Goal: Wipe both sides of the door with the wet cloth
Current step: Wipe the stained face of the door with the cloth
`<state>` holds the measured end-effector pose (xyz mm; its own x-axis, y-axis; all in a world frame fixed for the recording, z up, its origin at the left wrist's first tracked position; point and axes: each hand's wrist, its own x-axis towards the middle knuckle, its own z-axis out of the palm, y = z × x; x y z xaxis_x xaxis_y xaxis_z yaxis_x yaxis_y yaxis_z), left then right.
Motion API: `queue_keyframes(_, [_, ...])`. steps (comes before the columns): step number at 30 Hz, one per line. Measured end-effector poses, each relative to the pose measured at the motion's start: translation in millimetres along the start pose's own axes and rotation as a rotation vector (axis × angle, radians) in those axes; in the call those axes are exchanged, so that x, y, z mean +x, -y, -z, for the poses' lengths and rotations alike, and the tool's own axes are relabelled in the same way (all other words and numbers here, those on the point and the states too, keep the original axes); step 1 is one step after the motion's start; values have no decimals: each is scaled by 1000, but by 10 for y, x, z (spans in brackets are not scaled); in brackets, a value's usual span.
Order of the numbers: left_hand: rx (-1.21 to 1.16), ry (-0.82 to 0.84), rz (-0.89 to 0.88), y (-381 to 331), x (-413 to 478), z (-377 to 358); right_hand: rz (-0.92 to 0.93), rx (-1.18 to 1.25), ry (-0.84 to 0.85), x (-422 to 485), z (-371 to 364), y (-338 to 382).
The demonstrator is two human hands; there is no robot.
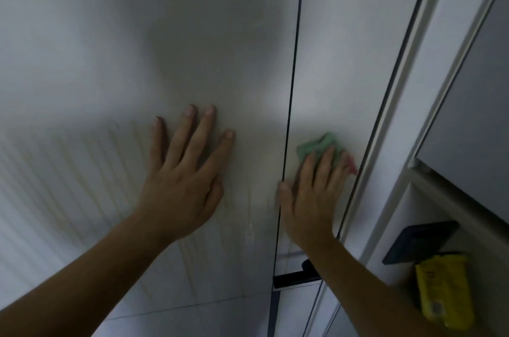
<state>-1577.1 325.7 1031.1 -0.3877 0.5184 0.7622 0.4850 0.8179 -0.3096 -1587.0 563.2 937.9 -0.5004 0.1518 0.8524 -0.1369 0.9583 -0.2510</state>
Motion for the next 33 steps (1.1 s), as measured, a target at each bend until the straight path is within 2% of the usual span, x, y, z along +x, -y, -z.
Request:
queue_keyframes(2, [-5,-8,2,5,0,0,74,-16,68,-224,-27,-60])
queue_keyframes(4, [-1,-16,3,1,1,-4,84,-40,29,-84,38,-146])
queue_keyframes(8, [8,-14,14,-17,3,-10,-70,-8,-92,228,152,13])
queue_keyframes(12, [-52,-22,18,7,-40,52,177,-107,25,-78,63,92])
queue_keyframes(14, [-68,-33,38,62,-127,80,276,-167,32,-45,98,24])
queue_keyframes(16, [-77,-39,70,165,-263,96,314,-176,-31,180,130,20])
queue_keyframes(20, [-43,-61,122,418,-595,72,229,-78,-177,549,47,441])
queue_keyframes(25, [14,-74,212,638,-868,57,481,-83,-21,106,-226,983])
queue_keyframes(28, [45,-38,207,839,-953,36,413,-65,-97,328,-131,1079])
queue_keyframes(31, [52,-30,190,896,-977,19,209,9,-226,765,-15,1272])
queue_keyframes(33, [49,-44,191,884,-987,14,251,-4,-233,719,-64,1399])
